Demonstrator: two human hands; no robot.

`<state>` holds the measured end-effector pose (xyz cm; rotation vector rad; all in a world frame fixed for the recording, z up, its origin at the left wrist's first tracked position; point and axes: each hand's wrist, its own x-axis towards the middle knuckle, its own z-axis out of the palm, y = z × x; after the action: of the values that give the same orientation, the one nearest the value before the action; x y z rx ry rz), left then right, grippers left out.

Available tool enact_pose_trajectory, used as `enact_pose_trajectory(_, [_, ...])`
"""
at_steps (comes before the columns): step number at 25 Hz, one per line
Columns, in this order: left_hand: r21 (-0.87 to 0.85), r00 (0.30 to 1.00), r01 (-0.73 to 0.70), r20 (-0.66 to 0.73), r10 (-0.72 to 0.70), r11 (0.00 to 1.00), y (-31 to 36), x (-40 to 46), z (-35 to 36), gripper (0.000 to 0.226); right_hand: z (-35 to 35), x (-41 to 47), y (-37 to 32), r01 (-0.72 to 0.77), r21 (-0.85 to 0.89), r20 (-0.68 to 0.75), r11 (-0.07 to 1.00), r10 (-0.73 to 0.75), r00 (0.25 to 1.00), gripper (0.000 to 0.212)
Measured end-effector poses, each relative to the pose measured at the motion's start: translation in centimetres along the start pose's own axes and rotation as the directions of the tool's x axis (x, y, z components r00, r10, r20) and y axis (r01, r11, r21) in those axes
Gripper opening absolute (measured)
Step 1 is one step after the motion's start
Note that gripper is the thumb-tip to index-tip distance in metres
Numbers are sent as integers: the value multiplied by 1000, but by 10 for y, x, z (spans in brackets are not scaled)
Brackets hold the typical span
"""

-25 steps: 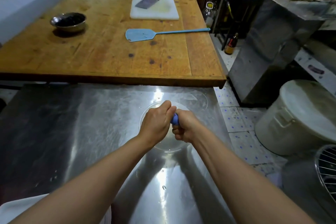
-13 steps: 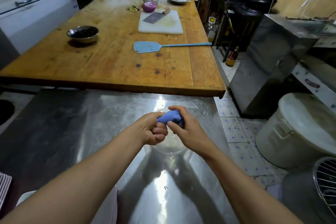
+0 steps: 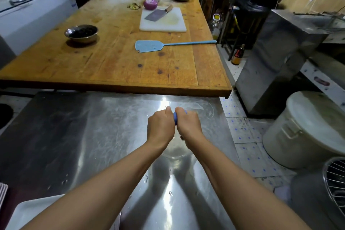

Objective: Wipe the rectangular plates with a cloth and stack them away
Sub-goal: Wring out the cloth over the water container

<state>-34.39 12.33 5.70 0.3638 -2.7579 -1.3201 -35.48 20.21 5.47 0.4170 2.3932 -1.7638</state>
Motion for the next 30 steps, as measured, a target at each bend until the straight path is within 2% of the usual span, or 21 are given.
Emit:
enact_pose_trajectory(2, [183,987,-139,-56,151,973,-6,4,9,23,-1,5,0,-210,104,106,972,199,974,41])
enact_pose_trajectory(4, [292,980,-188,-14,201,938,-11,9,15,18,-2,10,2,-348,153,190,925,318,929,43])
enact_pose_trajectory(7, [440,951,-280,3,310,853,-20,19,22,30,-1,16,7,-467,178,252,866,419,872,41])
enact_pose_trajectory(11, [582,929,-337,78,362,740,-28,20,26,34,2,21,16,-547,165,291,821,489,822,31])
enact_pose_trajectory(15, [570,923,-360,100,372,739,-31,22,26,41,6,26,22,-591,177,312,787,525,792,33])
enact_pose_trajectory(19, [453,908,-395,57,415,800,-32,20,24,48,8,29,25,-616,203,333,761,537,775,37])
enact_pose_trajectory(22, [413,899,-417,61,433,809,-30,19,24,55,7,29,26,-624,208,338,753,544,768,41])
enact_pose_trajectory(26, [390,883,-438,17,470,810,-29,18,24,49,6,29,26,-620,223,342,752,535,772,43])
enact_pose_trajectory(30, [404,897,-419,43,440,814,-27,19,24,41,2,27,22,-577,226,348,785,488,801,41])
